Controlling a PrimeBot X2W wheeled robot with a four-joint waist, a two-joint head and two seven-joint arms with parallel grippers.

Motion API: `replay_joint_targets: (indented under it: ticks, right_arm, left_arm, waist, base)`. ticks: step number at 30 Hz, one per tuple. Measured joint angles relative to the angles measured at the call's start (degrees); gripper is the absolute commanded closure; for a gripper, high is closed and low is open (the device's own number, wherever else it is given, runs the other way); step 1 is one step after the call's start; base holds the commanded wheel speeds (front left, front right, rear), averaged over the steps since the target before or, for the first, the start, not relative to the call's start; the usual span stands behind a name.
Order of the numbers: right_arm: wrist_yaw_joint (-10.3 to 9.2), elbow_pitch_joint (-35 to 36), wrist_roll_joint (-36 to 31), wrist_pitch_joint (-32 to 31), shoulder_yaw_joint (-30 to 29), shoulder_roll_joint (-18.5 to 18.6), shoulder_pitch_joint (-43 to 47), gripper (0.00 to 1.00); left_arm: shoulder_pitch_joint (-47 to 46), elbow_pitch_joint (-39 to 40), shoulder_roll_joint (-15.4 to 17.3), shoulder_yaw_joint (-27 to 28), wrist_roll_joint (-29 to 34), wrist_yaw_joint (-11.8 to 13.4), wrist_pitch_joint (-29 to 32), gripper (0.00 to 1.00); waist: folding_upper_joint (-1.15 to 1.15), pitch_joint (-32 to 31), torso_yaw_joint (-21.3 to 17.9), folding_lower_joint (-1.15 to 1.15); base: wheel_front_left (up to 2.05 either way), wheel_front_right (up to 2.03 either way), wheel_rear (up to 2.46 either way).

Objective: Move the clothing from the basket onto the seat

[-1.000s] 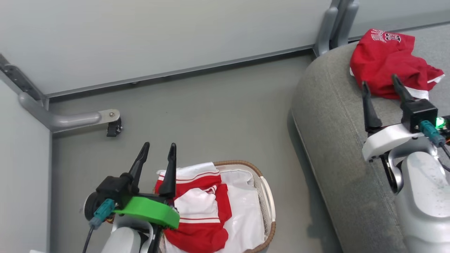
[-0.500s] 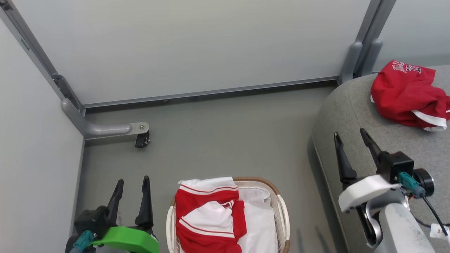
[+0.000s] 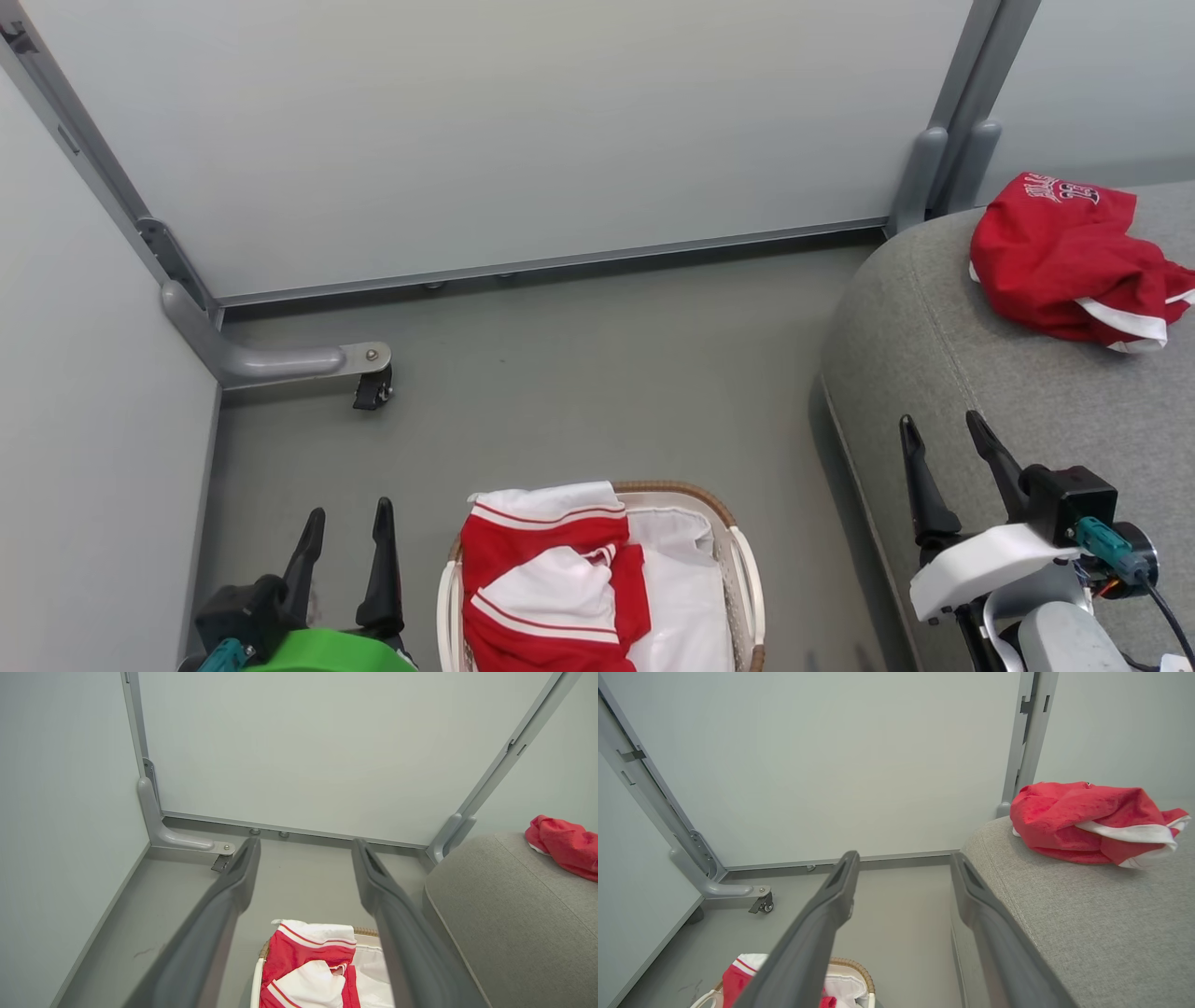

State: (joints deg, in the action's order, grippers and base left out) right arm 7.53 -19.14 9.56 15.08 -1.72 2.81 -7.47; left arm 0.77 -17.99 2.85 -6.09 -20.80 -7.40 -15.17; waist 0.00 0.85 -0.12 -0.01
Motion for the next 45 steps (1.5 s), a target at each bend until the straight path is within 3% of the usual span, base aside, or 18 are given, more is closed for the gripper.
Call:
replay_joint_targets:
  ticks: [30,37,45]
  right_arm:
    - [0.00,0.6,0.0,0.0,1.0,0.0,-0.2,0.00]
    - [0.00,2.4,-1.2,0.0,0.5,0.0,-3.0,0.00]
    - [0.00,5.9,-2.6,0.0,-0.4,0.0,-8.1,0.00]
  left_arm:
    - [-0.9,-0.7,0.0,-3.4,0.2,0.0,0.0,0.00]
    - [-8.4,-3.7,0.0,-7.3,3.2,0.0,0.0,0.00]
    - [-19.5,-12.8,-0.1,-12.7,5.9,0.0,0.0,0.00]
  waist:
    - [0.00,1.8,-0.1,0.00]
    - [0.00,5.8,-0.4,0.00]
    - [0.00,13.8,-1.8,0.00]
  base:
    - [0.00,0.00,0.00]
    - [0.00,0.00,0.00]
    - [0.00,0.00,0.00]
